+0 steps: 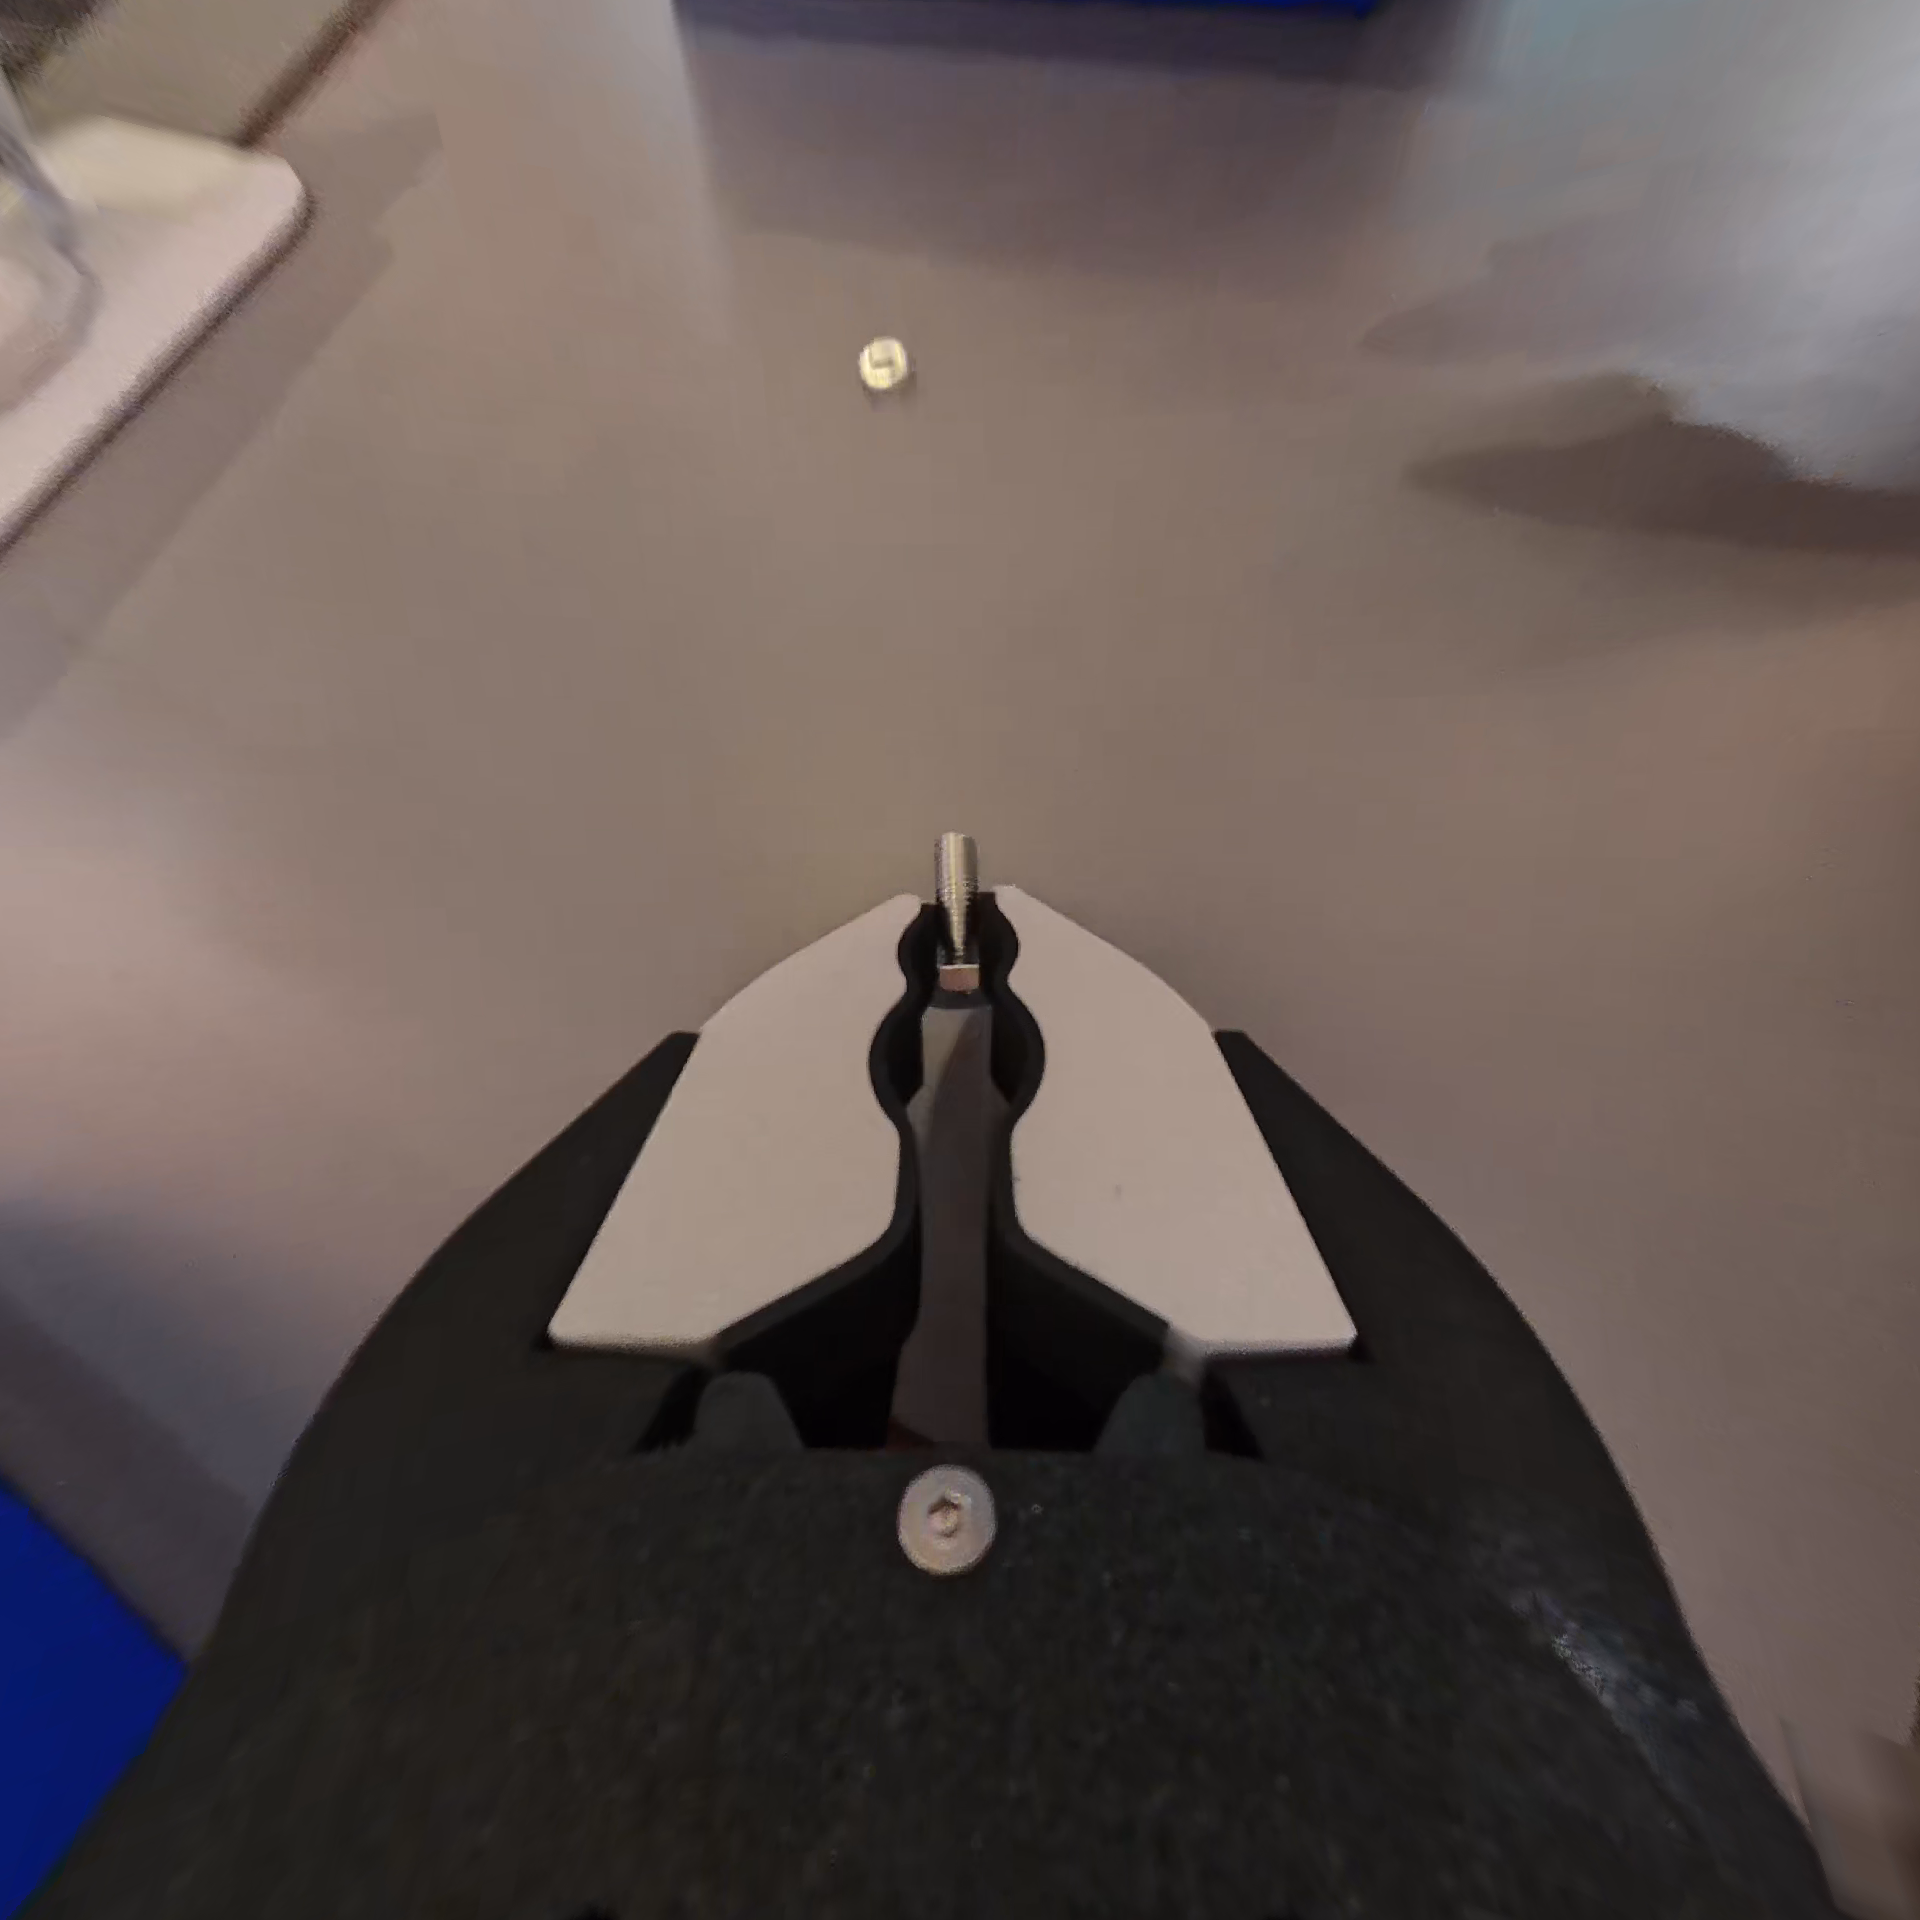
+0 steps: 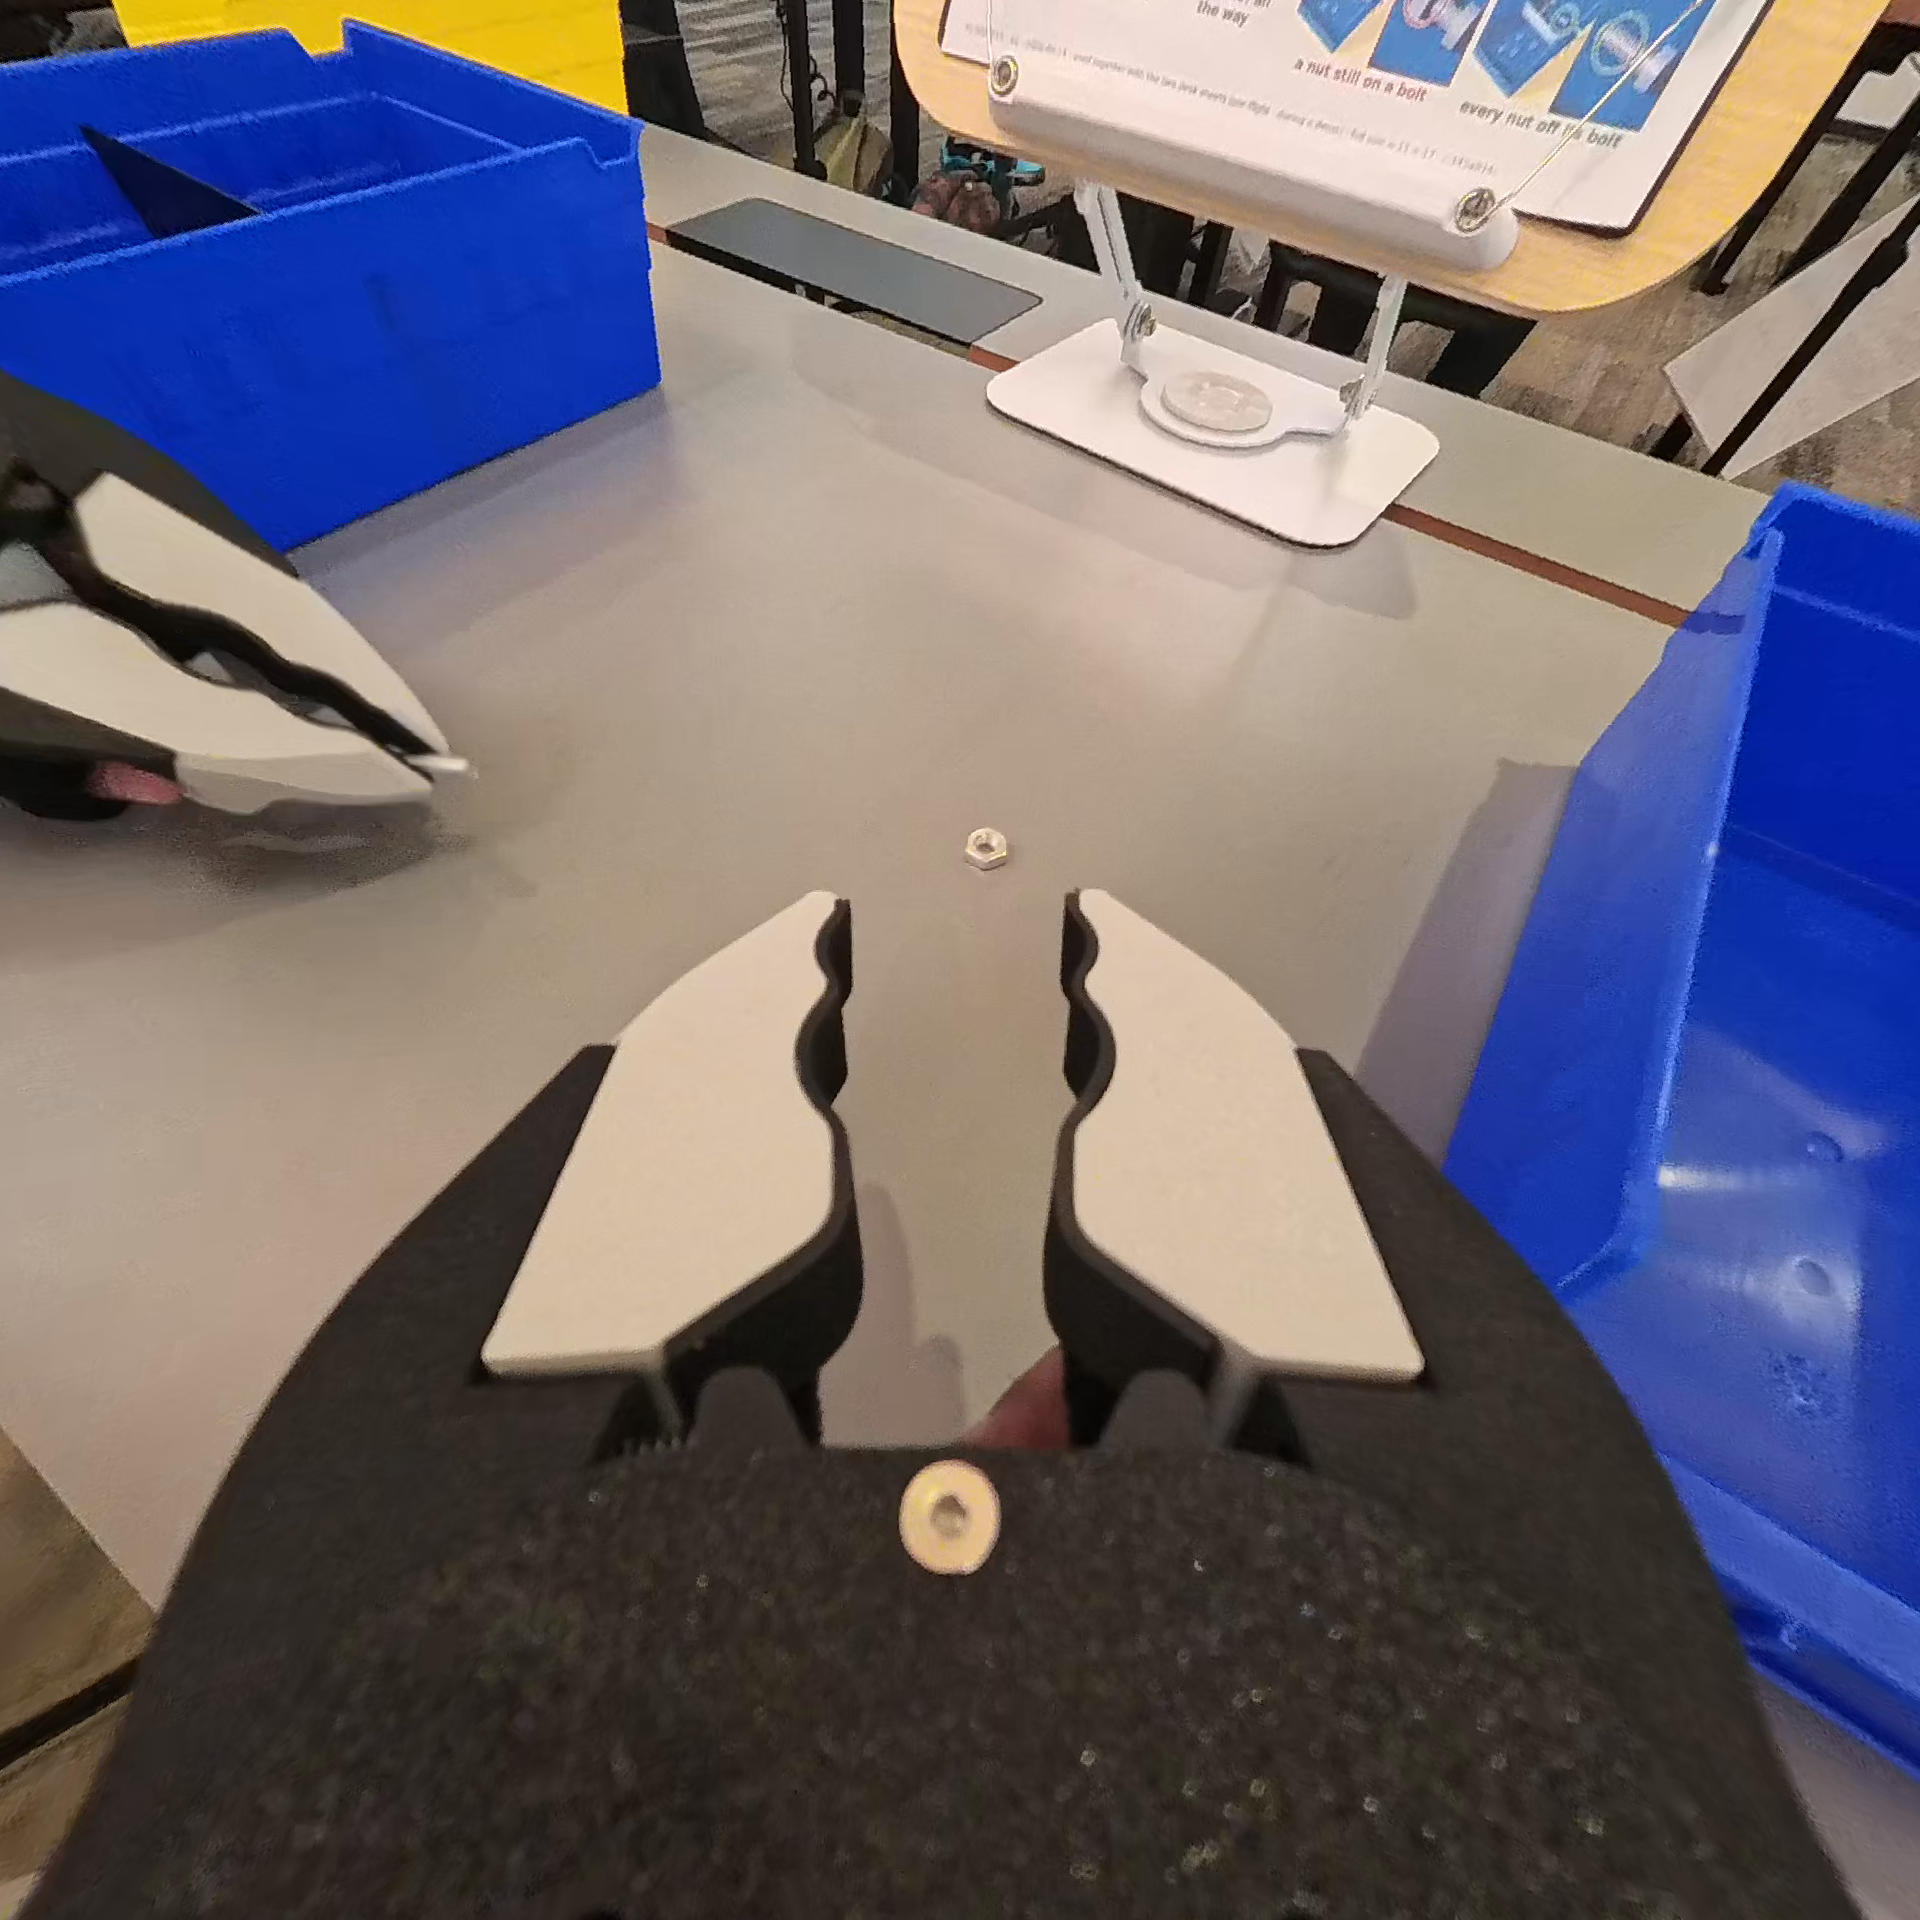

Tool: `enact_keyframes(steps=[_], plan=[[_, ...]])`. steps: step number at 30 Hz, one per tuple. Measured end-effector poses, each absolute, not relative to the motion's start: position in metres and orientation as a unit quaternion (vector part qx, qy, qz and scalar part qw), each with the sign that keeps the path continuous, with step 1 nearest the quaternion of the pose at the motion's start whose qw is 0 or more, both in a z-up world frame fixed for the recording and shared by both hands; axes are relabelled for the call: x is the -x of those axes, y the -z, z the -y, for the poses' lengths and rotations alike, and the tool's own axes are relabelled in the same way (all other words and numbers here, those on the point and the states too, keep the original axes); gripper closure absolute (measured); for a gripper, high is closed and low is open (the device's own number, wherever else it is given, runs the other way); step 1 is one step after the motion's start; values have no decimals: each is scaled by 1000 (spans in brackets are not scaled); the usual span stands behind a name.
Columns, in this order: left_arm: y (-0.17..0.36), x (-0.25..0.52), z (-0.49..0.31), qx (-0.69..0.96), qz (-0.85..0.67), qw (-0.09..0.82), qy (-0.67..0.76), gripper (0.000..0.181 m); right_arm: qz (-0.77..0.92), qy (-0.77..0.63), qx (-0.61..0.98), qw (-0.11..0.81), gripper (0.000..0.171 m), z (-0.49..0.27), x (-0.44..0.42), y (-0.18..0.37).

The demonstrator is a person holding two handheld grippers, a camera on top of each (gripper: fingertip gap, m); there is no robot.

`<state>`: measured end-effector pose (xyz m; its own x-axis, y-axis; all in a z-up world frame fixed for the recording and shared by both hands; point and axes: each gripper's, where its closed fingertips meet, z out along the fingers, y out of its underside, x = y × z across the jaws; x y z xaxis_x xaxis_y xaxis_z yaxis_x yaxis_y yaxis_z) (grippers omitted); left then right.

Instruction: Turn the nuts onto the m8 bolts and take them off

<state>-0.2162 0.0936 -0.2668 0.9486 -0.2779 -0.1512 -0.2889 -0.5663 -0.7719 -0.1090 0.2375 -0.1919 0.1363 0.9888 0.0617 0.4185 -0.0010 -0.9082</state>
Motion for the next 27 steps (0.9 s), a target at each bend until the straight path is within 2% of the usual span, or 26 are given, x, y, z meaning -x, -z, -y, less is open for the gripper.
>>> enact_keyframes(steps=[7,10,17,27], plan=[[175,223,-116,801,-186,558,-112,174,567,-337,617,429,134,-237,112,187],[147,218,-117,768,-184,604,-106,174,567,-342,616,427,134,-235,115,188],[144,215,-110,736,-164,650,-98,174,571,-336,623,416,133,-228,113,198],[158,222,-96,743,-125,654,-66,174,583,-320,631,400,133,-223,121,207]])
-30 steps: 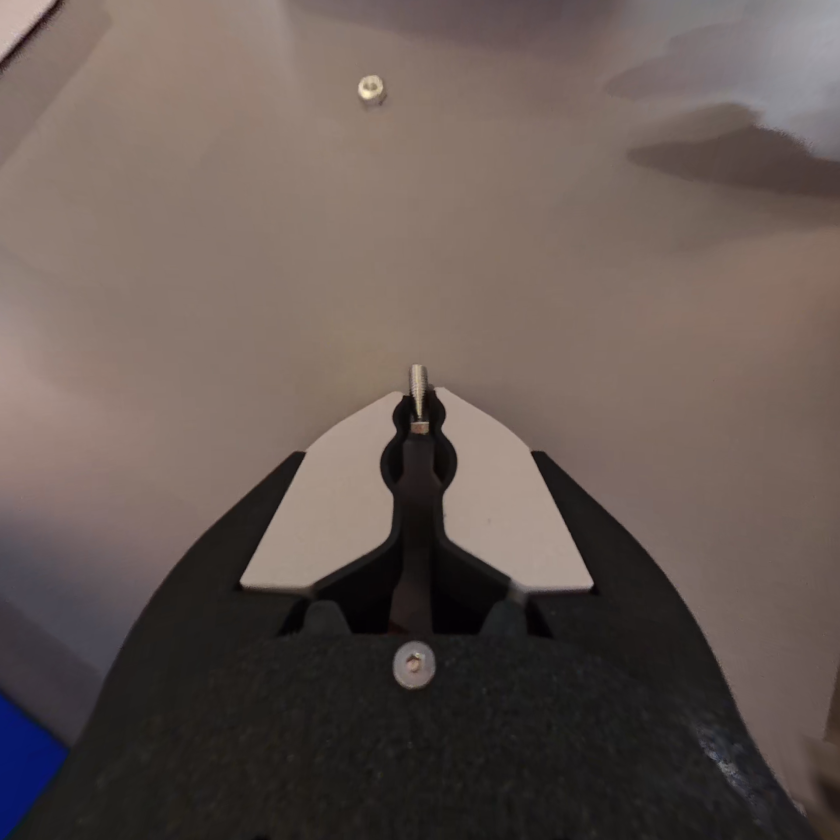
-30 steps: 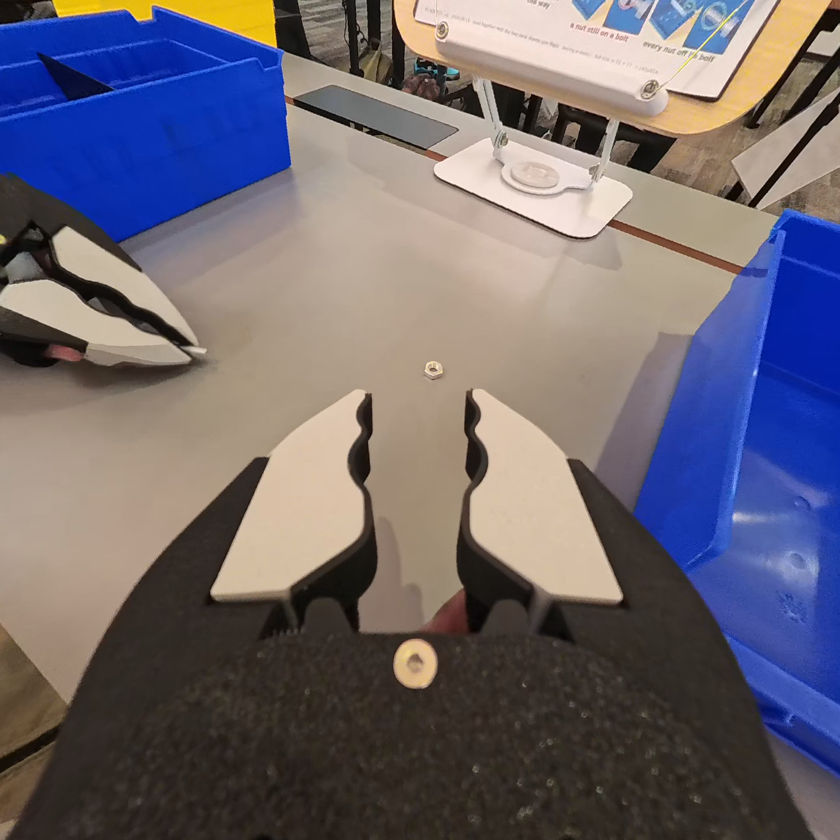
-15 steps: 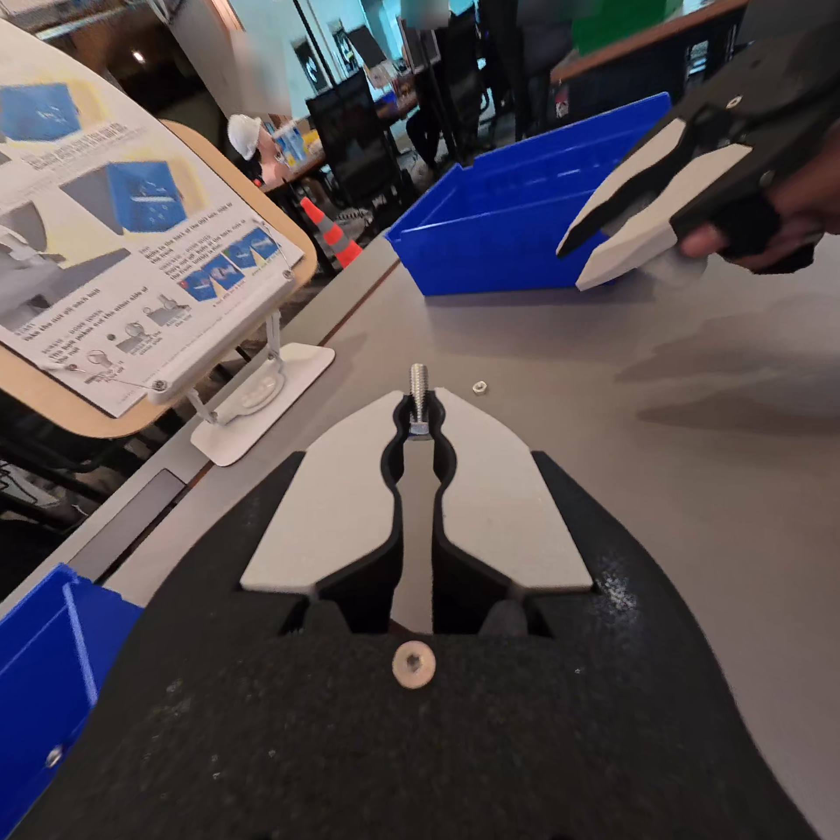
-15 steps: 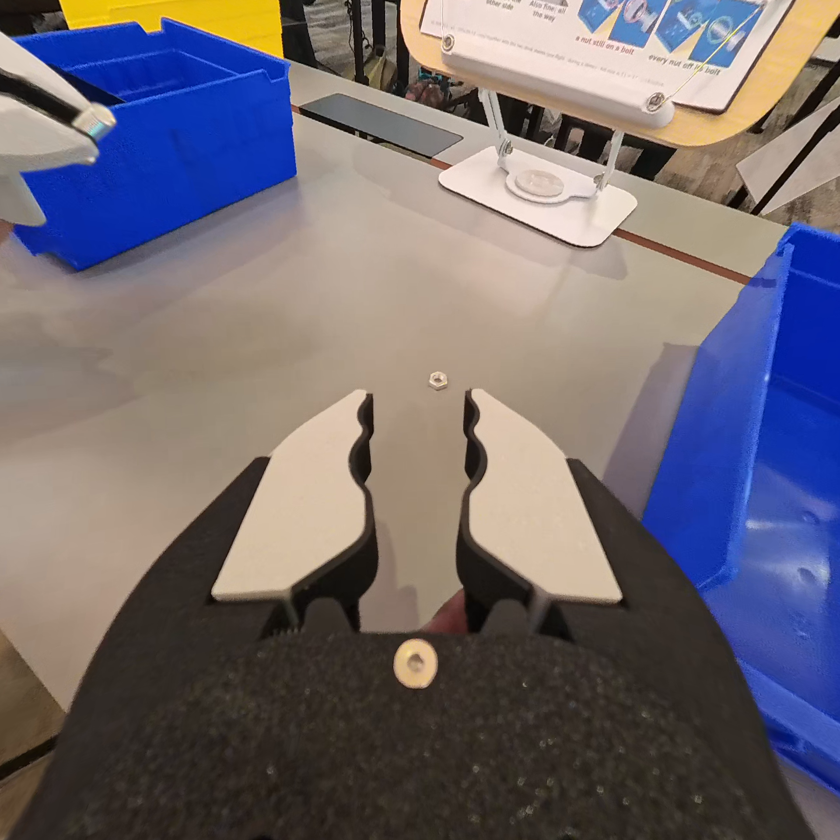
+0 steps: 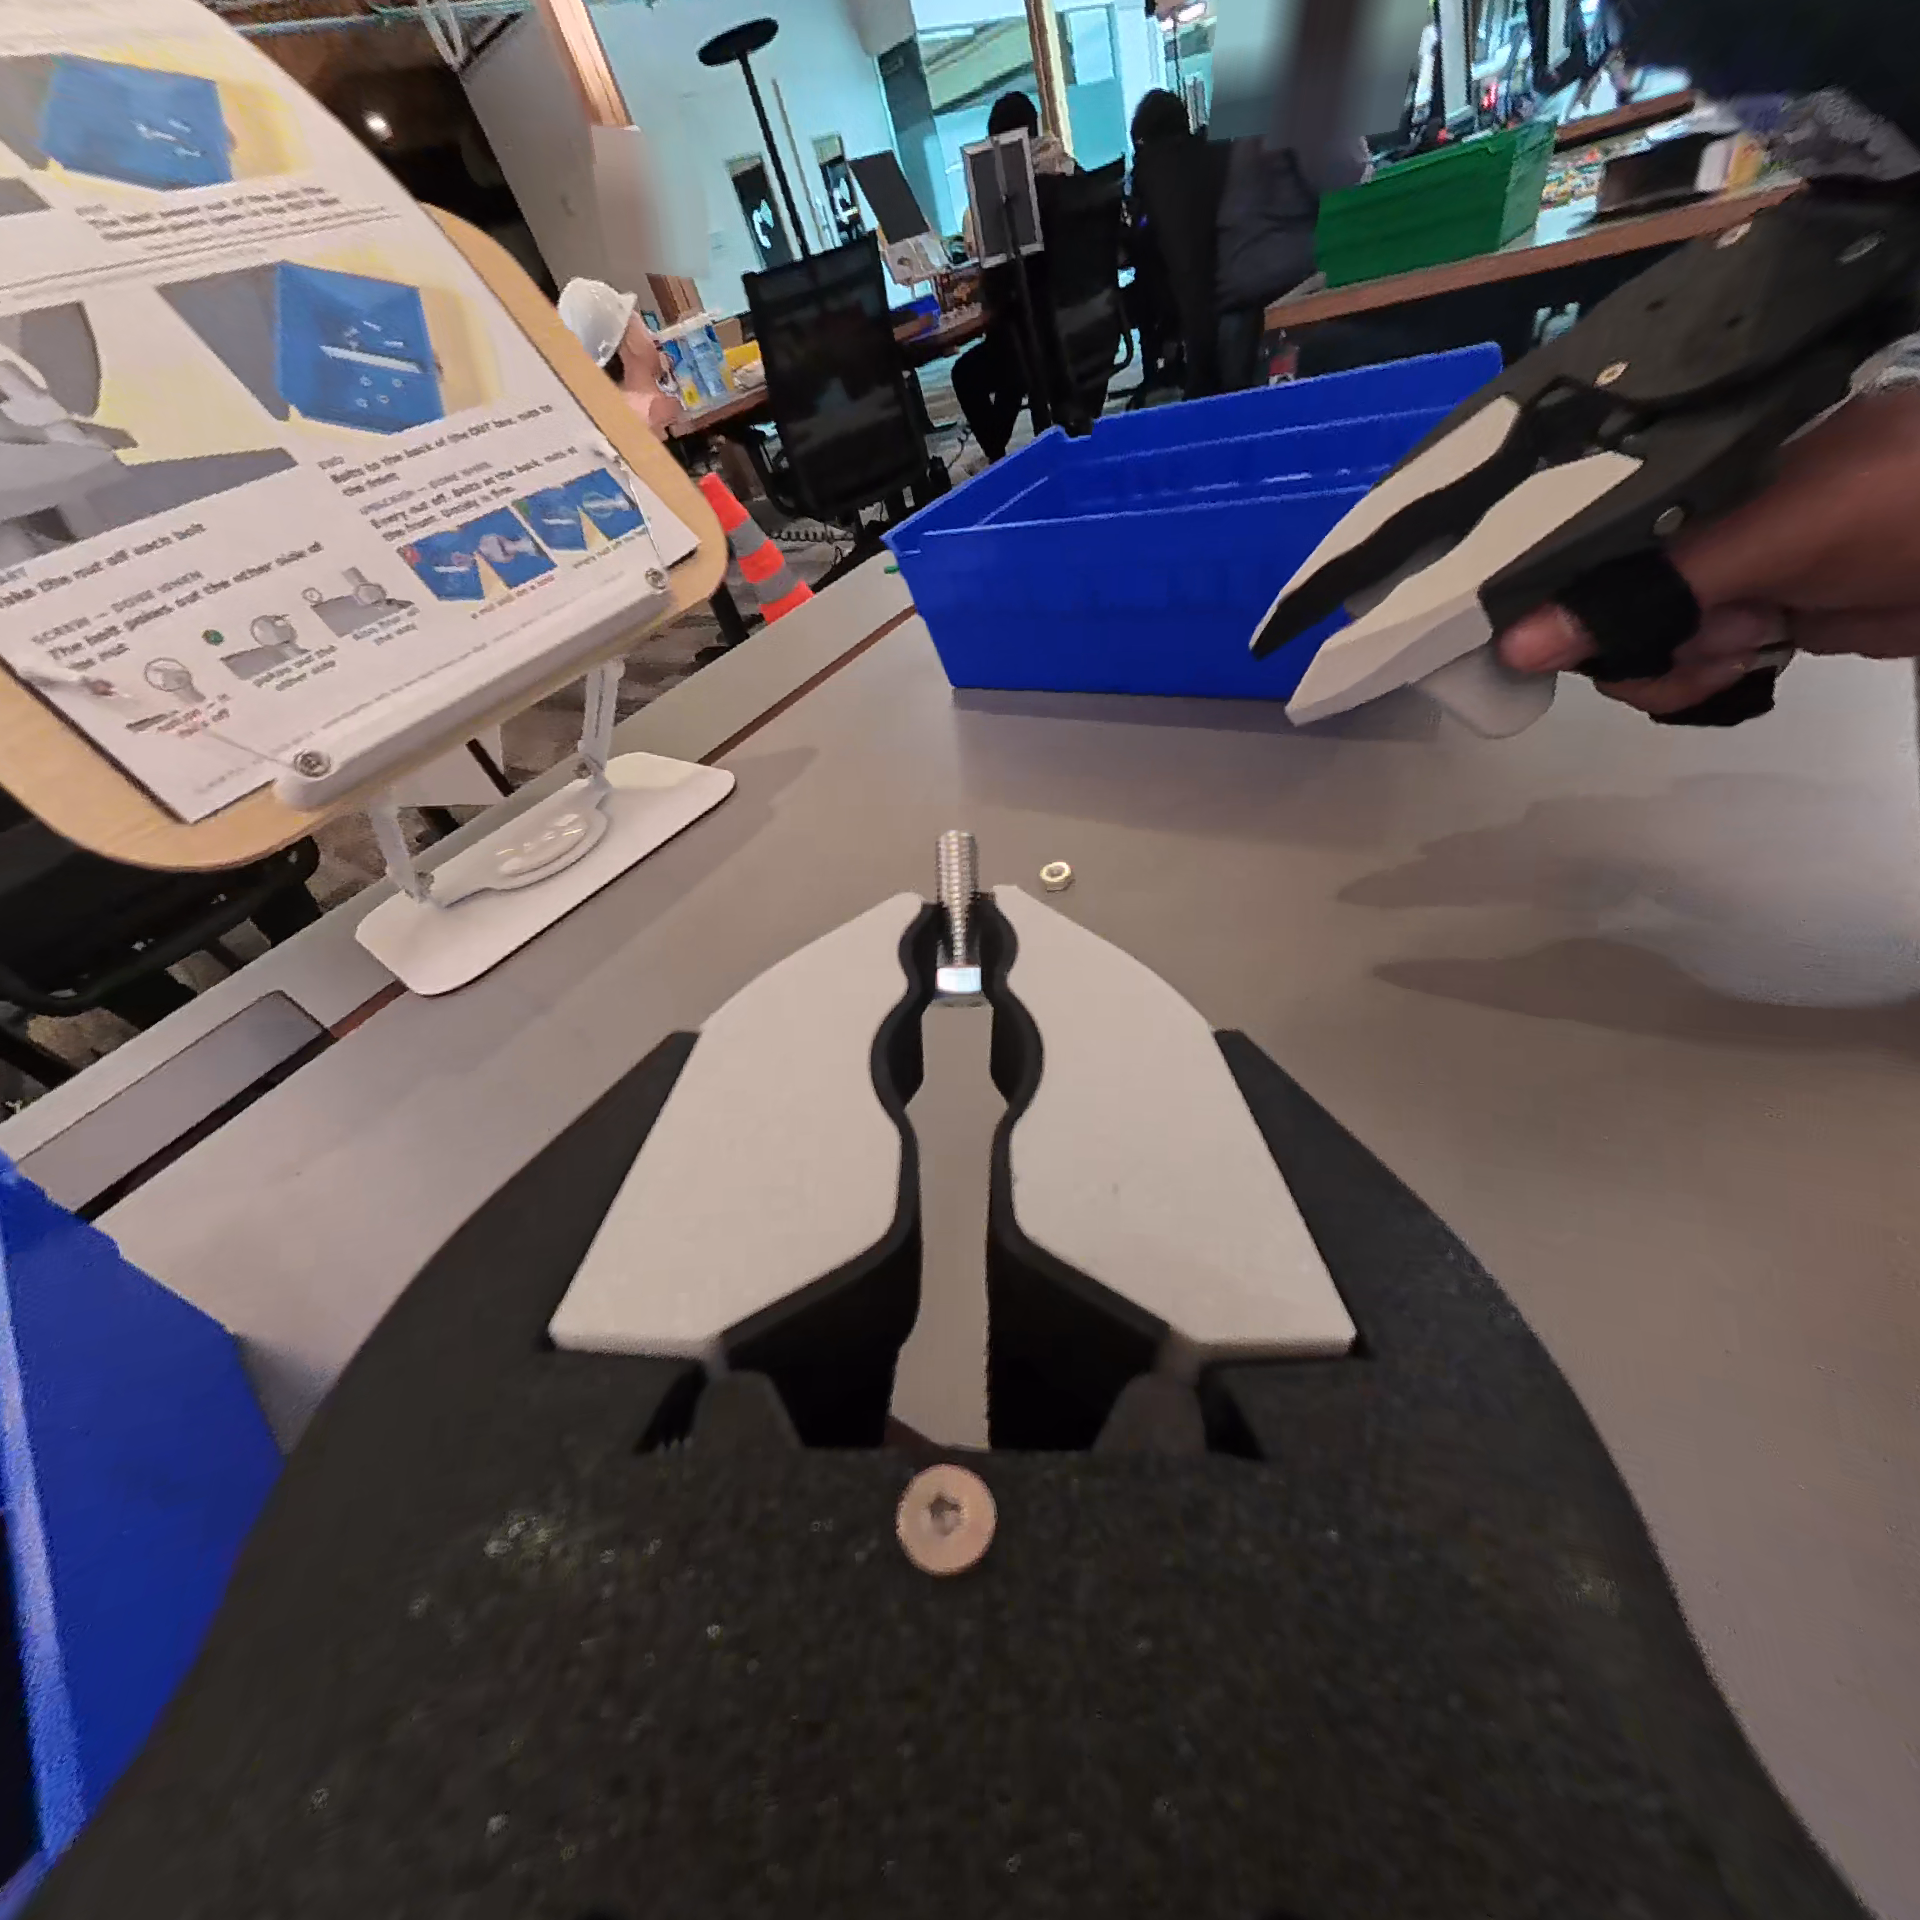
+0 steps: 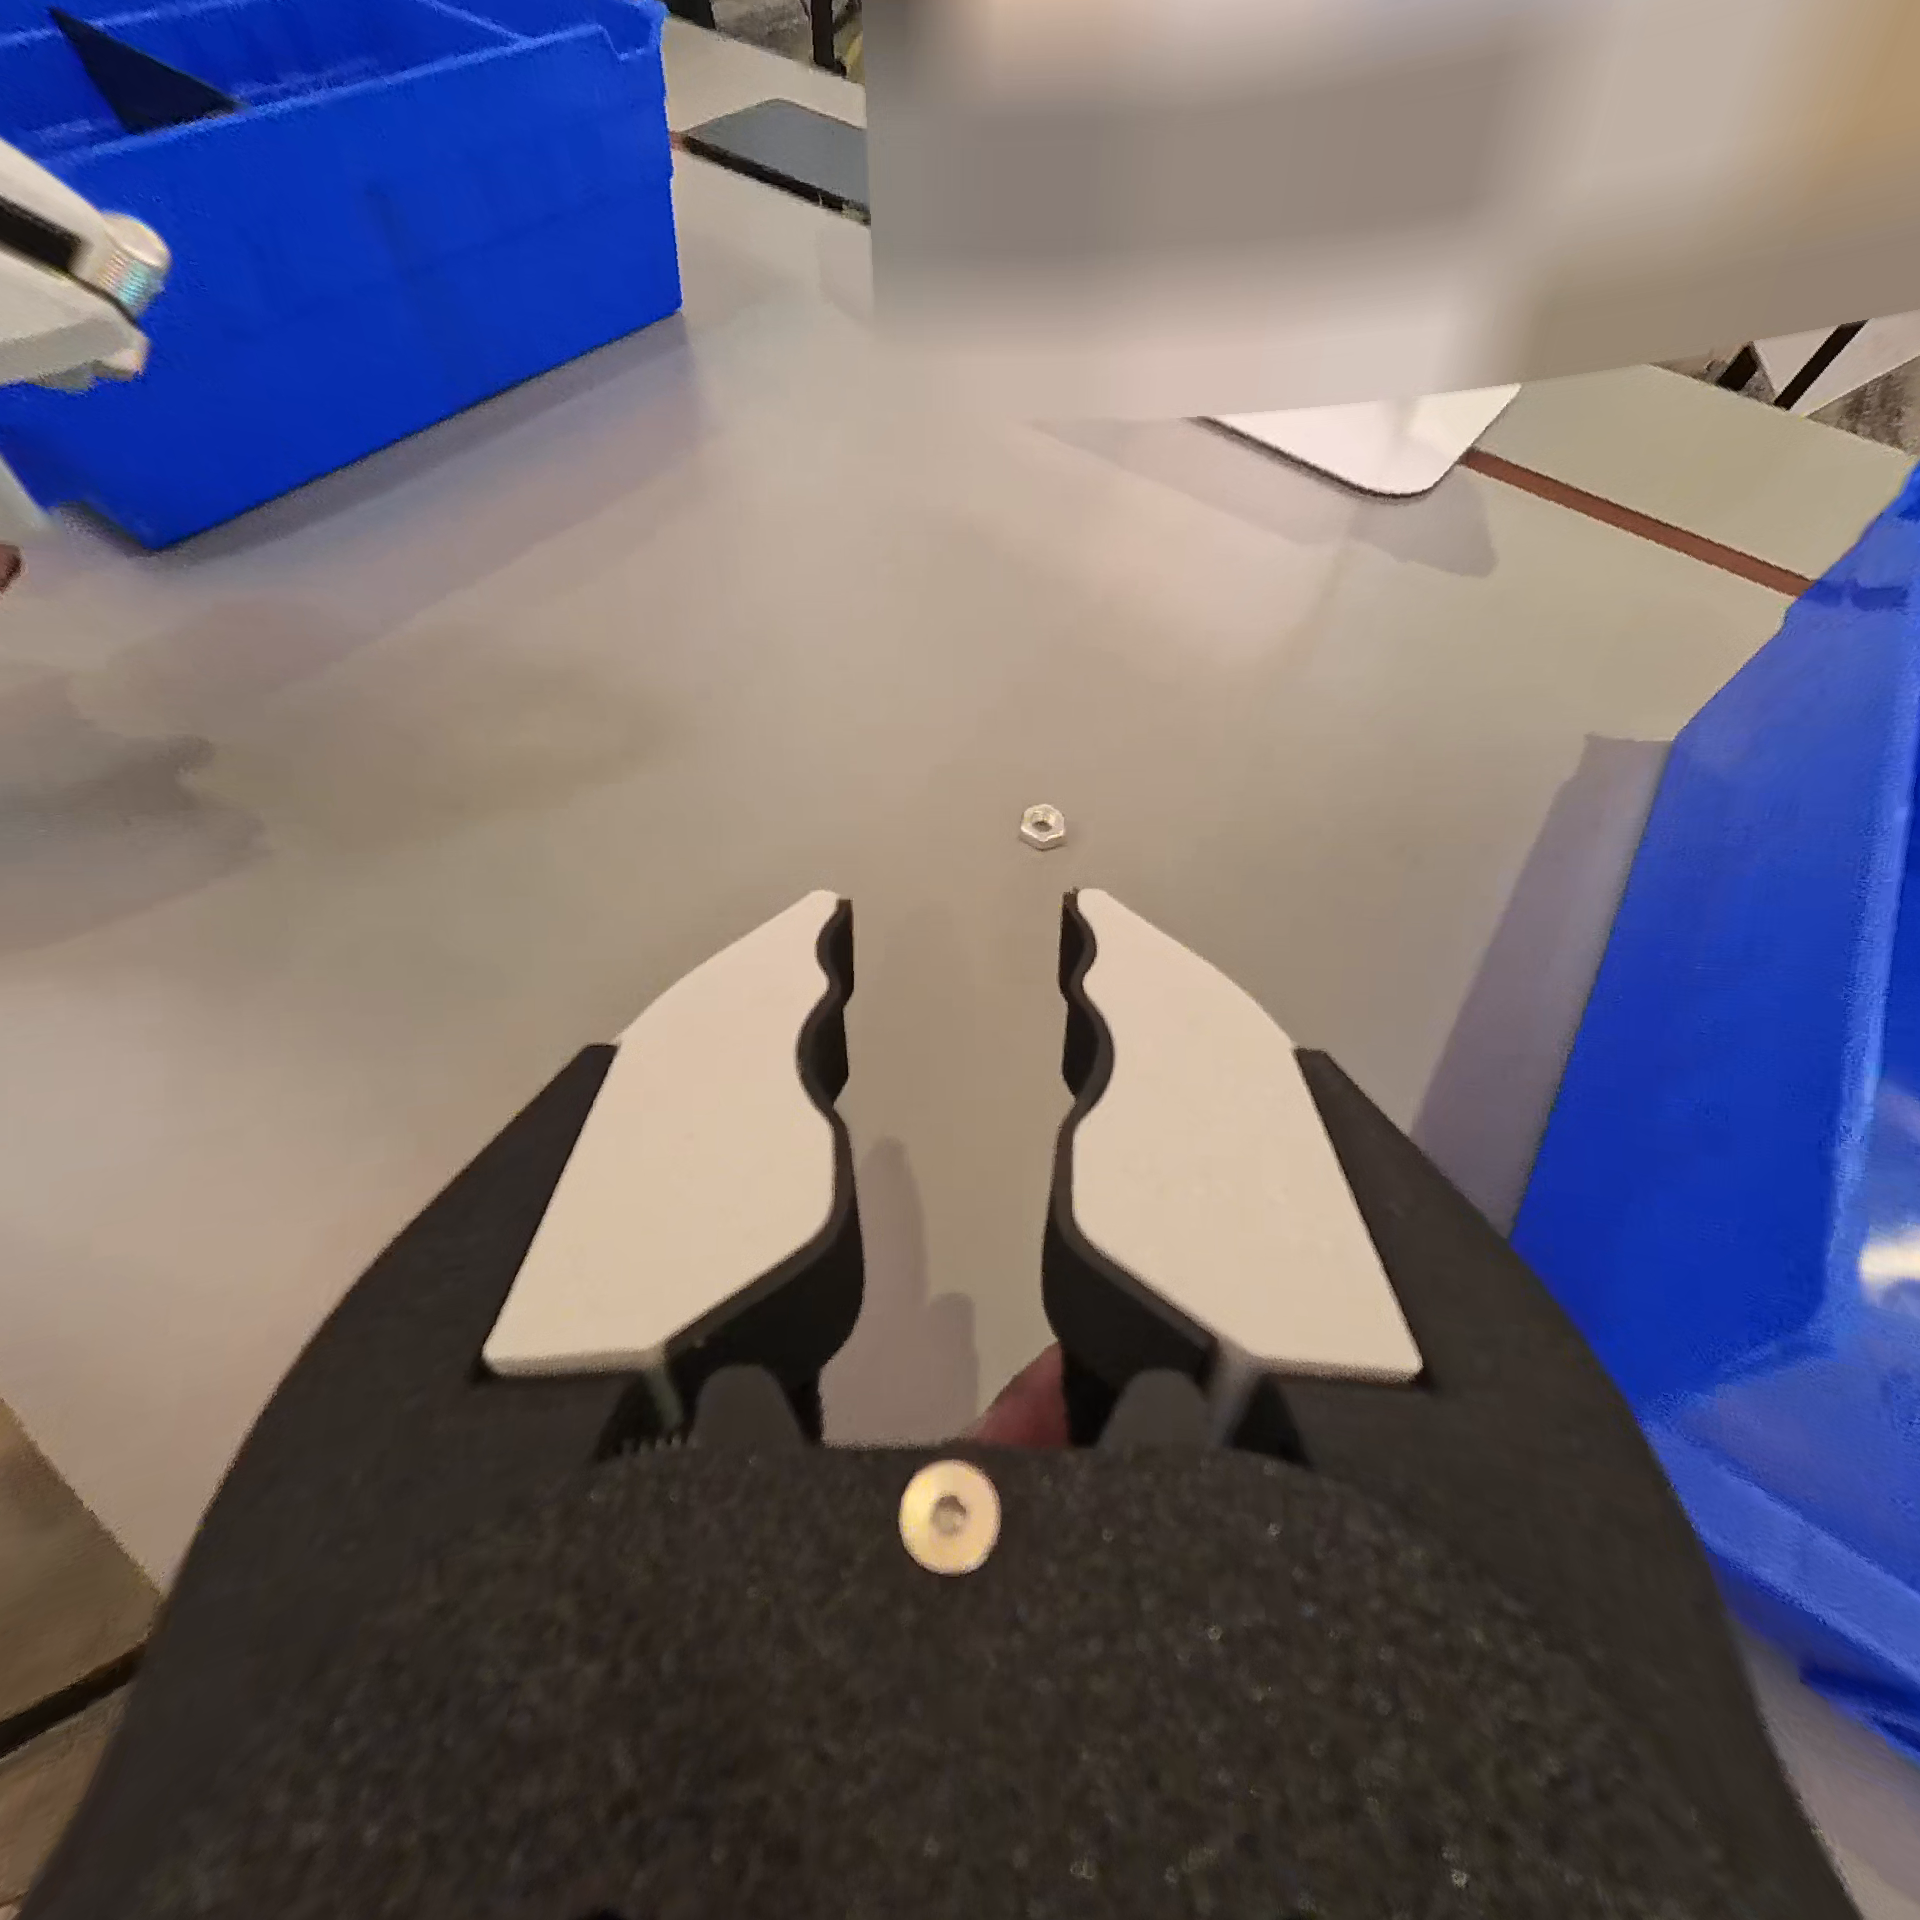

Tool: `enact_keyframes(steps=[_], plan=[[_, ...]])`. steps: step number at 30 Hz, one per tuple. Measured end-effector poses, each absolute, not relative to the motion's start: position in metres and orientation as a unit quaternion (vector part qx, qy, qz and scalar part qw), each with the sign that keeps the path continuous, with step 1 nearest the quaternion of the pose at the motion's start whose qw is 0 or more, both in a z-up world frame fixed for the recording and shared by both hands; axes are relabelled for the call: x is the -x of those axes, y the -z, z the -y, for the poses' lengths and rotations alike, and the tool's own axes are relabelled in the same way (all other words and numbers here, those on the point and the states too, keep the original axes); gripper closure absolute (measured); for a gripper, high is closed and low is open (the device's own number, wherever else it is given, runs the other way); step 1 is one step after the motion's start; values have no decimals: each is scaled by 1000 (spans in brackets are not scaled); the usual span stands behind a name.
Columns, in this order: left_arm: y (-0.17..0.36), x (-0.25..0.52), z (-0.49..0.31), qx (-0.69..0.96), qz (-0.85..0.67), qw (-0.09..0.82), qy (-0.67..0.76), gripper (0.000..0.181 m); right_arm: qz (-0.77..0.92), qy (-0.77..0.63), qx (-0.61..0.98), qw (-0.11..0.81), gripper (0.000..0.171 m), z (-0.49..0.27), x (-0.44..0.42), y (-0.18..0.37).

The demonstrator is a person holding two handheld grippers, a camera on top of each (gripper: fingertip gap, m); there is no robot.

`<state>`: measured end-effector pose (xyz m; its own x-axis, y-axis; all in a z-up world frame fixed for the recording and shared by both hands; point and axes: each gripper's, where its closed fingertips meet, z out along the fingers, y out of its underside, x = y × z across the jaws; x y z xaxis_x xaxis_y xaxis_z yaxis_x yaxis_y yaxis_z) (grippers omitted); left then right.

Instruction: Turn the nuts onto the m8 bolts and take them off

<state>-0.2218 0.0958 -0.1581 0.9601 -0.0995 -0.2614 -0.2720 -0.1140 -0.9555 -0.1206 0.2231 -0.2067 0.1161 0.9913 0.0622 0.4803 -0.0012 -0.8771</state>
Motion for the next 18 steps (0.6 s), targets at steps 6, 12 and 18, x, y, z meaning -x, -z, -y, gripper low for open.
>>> enact_keyframes(steps=[6,12,18], plan=[[166,226,-92,744,-105,658,-50,174,641,-237,651,331,130,-251,164,251],[170,217,-93,745,-117,655,-52,174,665,-213,661,273,134,-264,196,286],[169,222,-94,742,-108,661,-32,174,670,-217,664,252,157,-263,200,288]])
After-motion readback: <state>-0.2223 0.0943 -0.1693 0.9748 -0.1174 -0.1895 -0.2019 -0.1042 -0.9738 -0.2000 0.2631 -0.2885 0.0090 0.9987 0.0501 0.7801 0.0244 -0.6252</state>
